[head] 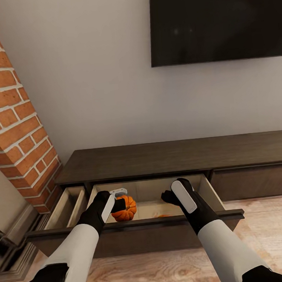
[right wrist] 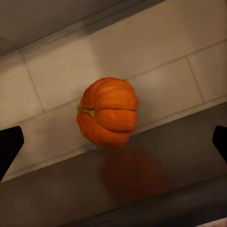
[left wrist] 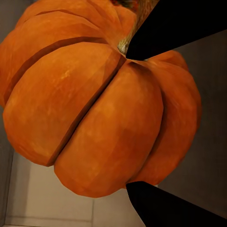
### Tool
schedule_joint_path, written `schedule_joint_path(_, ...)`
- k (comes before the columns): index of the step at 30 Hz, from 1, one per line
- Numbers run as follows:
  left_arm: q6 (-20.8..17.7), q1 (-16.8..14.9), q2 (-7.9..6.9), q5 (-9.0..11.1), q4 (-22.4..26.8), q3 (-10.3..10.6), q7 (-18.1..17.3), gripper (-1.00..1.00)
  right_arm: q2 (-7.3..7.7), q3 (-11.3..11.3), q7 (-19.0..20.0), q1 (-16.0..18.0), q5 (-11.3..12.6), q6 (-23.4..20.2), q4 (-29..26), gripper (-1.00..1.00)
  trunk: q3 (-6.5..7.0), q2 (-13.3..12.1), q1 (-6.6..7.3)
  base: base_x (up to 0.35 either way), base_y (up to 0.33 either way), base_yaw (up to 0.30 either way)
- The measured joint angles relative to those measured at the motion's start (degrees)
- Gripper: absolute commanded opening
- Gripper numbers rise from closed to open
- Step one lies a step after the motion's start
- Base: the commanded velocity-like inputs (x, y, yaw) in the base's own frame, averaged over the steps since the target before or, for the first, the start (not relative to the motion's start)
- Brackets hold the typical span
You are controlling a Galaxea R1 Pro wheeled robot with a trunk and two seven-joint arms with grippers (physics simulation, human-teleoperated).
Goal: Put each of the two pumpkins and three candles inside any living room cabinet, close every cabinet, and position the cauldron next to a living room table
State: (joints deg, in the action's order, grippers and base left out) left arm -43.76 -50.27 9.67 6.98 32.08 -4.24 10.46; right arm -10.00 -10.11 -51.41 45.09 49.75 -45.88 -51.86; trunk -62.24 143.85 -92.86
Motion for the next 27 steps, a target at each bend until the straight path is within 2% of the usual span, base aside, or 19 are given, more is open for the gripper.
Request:
schedule_joint_path(6, 0.0, 0.0, 0.00, 0.0, 0.0, 0.0, 0.0, -1.00, 0.00, 0.0, 0.0, 0.0, 0.0, 0.0, 0.0, 1.00, 0.00, 0.0, 0.00, 0.000, 0.000, 0.000)
schedule_joint_path(7, 0.0, 0.0, 0.00, 0.0, 0.0, 0.0, 0.0, 1.00, 0.00, 0.0, 0.0, 0.0, 0.0, 0.0, 0.0, 1.00, 0.00, 0.0, 0.00, 0.000, 0.000, 0.000)
schedule_joint_path(16, 0.0, 0.0, 0.00, 0.0, 0.0, 0.0, 0.1, 1.00, 0.00, 0.0, 0.0, 0.0, 0.0, 0.0, 0.0, 1.00, 0.00, 0.0, 0.00, 0.000, 0.000, 0.000)
schedule_joint_path(27, -1.1, -0.1, 0.00, 0.1, 0.0, -0.5, 0.1, 1.00, 0.00, 0.1, 0.1, 0.0, 0.0, -0.1, 0.0, 1.00, 2.43, -0.1, 0.29, 0.000, 0.000, 0.000)
